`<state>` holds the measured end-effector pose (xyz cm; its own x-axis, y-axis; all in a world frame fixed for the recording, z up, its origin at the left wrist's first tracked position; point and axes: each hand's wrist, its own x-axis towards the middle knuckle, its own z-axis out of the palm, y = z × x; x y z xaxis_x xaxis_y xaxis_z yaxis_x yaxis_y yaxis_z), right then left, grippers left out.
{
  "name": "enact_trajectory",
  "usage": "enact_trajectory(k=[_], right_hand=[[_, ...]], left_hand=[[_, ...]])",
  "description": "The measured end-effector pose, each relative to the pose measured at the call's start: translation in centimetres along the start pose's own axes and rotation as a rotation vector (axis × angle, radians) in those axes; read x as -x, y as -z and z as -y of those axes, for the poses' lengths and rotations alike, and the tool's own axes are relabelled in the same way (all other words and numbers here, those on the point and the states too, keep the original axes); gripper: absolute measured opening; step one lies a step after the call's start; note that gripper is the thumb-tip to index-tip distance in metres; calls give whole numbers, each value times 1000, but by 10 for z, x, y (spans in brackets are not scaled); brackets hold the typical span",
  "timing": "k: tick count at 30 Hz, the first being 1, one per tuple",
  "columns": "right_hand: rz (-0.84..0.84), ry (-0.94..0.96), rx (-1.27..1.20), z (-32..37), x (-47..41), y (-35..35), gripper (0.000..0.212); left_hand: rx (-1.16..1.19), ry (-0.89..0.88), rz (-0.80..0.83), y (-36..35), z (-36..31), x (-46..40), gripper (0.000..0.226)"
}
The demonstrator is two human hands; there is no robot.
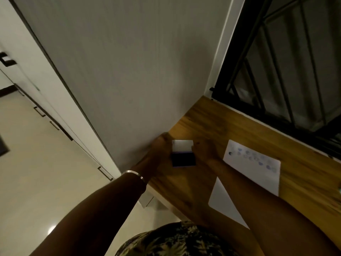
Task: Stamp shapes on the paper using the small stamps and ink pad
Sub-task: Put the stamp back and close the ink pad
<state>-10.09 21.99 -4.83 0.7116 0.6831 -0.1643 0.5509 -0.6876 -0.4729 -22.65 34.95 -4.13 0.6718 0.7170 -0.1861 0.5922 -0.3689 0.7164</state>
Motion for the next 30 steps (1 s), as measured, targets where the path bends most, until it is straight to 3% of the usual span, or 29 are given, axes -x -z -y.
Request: enact_trajectory(k=[3, 9, 15, 25, 30], right_hand=[[-3, 26, -20, 5, -3, -2, 10], [-41, -87, -222, 3, -7, 0, 23], [-111, -61, -383, 3, 1, 5, 26], [-149, 51, -446, 0, 8, 10, 12], [-123, 102, -430, -7, 14, 11, 14]], left_hand=[[-1, -4, 10, -1, 2, -6, 34], [292, 60, 85, -6, 10, -12, 19], [539, 147, 71, -6, 16, -8, 8], [600, 254, -49, -13, 17, 3, 28], [523, 139, -132, -13, 19, 21, 13]])
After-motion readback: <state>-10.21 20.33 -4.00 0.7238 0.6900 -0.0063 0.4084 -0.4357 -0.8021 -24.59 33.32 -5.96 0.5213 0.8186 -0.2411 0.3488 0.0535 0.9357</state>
